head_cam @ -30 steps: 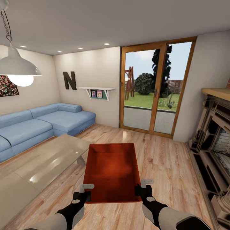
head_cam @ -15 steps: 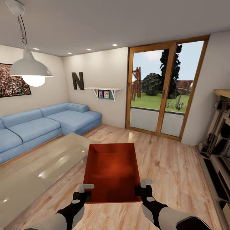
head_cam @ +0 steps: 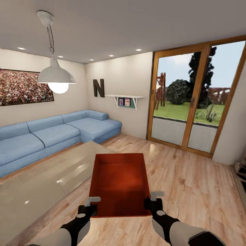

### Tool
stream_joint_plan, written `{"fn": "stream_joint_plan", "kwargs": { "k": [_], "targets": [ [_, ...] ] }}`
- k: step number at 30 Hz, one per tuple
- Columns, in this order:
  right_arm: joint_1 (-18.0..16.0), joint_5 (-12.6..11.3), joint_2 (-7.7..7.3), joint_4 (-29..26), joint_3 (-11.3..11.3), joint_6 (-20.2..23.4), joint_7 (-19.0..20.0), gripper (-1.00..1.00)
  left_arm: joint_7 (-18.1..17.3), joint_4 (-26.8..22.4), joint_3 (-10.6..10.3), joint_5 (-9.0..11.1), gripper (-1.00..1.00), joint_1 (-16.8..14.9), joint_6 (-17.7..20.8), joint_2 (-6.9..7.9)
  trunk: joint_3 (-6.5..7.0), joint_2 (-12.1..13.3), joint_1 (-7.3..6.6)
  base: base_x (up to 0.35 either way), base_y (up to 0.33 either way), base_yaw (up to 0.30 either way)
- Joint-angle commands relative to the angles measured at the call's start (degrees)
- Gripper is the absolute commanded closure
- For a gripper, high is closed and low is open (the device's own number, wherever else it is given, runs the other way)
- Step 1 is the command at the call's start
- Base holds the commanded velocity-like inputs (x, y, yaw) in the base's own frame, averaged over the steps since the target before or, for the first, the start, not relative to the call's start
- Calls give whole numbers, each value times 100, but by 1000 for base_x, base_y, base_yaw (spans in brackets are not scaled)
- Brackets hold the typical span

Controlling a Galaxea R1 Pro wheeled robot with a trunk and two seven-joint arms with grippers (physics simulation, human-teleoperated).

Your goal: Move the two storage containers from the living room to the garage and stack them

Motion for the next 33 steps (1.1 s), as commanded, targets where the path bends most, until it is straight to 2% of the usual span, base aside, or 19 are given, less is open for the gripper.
{"fn": "stream_joint_plan", "kwargs": {
  "k": [1, 17, 33],
  "targets": [
    [-7, -114, 54, 8, -139, -33, -33, 100, 59, 6, 71, 38, 100, -7, -27, -3, -6, -9, 2, 0, 0, 284],
    [-10, -145, 54, 9, -146, -33, -41, 100, 59, 6, 71, 38, 100, -7, -27, -3, 61, -9, 2, 0, 0, 291],
    [-8, -146, 54, 9, -147, -33, -41, 100, 59, 6, 71, 38, 100, -7, -27, -3, 65, -9, 2, 0, 0, 300]
  ]
}}
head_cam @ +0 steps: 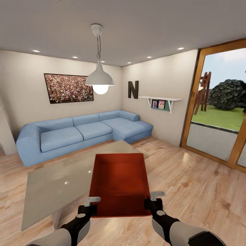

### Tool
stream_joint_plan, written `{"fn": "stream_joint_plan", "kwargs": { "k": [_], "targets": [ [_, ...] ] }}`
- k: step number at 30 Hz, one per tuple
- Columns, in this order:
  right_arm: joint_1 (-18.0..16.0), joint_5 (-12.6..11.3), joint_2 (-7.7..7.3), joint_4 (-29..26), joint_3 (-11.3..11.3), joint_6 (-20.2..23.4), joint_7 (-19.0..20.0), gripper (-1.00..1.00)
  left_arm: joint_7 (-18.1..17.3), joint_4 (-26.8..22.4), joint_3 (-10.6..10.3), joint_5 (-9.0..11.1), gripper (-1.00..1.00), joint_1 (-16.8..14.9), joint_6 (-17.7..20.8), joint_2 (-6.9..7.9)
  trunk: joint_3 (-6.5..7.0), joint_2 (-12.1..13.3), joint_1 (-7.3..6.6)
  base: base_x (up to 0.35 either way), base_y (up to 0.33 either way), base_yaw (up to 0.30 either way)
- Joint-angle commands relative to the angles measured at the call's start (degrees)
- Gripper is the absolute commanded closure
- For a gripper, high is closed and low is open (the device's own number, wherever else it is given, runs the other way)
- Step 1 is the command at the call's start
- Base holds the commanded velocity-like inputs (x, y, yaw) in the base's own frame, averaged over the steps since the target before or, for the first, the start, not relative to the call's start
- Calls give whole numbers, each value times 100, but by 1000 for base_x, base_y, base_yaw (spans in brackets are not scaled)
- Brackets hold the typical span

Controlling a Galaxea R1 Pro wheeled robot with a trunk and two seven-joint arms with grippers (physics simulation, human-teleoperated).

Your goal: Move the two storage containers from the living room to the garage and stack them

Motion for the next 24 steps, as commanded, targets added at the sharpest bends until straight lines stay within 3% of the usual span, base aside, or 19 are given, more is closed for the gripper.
{"fn": "stream_joint_plan", "kwargs": {
  "k": [1, 24],
  "targets": [
    [-7, -135, 53, 9, -164, -37, -37, 100, 59, 4, 74, 34, 100, -7, -27, -4, -10, -10, 2, 0, 0, 300],
    [-10, -129, 44, 9, -164, -37, -37, 100, 59, -5, 74, 33, 100, -7, -24, -4, -10, -10, 2, 0, 0, 300]
  ]
}}
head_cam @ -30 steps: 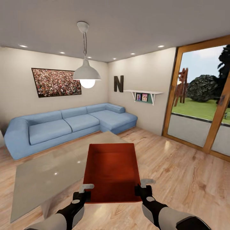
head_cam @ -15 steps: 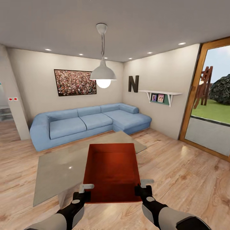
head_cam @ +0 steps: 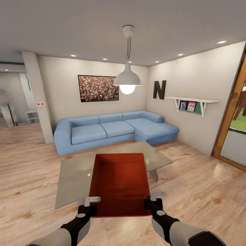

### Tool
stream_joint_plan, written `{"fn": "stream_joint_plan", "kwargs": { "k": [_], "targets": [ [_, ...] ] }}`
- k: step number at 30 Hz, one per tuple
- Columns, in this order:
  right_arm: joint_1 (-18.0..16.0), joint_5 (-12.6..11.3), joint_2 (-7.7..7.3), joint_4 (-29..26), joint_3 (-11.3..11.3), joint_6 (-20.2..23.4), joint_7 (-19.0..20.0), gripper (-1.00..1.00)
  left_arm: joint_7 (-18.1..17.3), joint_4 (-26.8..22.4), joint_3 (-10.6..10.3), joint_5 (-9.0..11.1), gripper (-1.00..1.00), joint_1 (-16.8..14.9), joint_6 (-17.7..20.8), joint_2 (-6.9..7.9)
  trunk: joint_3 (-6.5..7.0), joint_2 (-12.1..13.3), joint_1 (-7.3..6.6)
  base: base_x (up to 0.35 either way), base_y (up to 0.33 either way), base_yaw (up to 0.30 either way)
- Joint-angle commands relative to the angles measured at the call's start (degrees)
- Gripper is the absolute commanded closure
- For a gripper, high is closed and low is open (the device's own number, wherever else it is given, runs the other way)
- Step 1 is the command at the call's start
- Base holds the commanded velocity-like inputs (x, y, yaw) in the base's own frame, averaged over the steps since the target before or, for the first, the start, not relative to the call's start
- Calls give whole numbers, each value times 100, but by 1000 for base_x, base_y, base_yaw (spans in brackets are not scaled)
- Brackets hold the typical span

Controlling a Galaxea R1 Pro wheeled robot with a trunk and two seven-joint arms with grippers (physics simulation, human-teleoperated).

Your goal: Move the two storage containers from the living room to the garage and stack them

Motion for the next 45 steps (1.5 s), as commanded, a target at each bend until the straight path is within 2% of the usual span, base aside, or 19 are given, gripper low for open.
{"fn": "stream_joint_plan", "kwargs": {
  "k": [1, 45],
  "targets": [
    [-8, -136, 44, 10, -160, -37, -37, 100, 58, 3, 76, 31, 100, -7, -24, -4, -11, -10, 2, 0, 0, 300],
    [-7, -137, 52, 9, -160, -37, -35, 100, 67, 3, 76, 31, 100, -7, -29, -4, -11, -10, 2, 0, 0, 300]
  ]
}}
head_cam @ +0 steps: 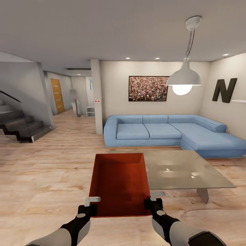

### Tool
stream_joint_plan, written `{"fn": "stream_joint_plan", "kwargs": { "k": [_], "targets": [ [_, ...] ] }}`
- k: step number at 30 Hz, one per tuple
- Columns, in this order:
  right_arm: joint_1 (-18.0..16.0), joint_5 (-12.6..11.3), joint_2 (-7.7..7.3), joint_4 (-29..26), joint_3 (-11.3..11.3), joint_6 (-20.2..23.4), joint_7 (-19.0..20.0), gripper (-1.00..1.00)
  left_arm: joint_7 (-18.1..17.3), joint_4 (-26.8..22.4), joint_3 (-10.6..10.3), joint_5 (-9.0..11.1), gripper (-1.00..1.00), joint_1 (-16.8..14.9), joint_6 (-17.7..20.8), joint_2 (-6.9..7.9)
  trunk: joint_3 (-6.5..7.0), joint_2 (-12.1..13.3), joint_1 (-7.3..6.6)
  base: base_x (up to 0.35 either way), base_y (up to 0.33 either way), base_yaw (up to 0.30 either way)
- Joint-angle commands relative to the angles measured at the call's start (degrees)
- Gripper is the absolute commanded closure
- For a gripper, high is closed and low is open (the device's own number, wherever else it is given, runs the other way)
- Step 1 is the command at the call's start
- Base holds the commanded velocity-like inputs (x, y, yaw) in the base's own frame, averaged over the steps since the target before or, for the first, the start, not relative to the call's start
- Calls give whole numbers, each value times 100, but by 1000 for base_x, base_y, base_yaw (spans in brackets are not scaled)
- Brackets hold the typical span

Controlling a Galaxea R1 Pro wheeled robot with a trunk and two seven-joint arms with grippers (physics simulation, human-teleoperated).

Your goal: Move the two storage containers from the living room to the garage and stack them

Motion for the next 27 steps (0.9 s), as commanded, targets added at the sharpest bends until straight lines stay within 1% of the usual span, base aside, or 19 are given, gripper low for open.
{"fn": "stream_joint_plan", "kwargs": {
  "k": [1, 27],
  "targets": [
    [-8, -135, 52, 11, -159, -37, -38, 100, 61, 4, 81, 32, 100, -7, -30, -3, -10, -10, 2, 0, 0, 300],
    [-7, -135, 47, 11, -159, -37, -37, 100, 55, 4, 81, 32, 100, -7, -30, 2, -10, -10, 2, 0, 0, 300]
  ]
}}
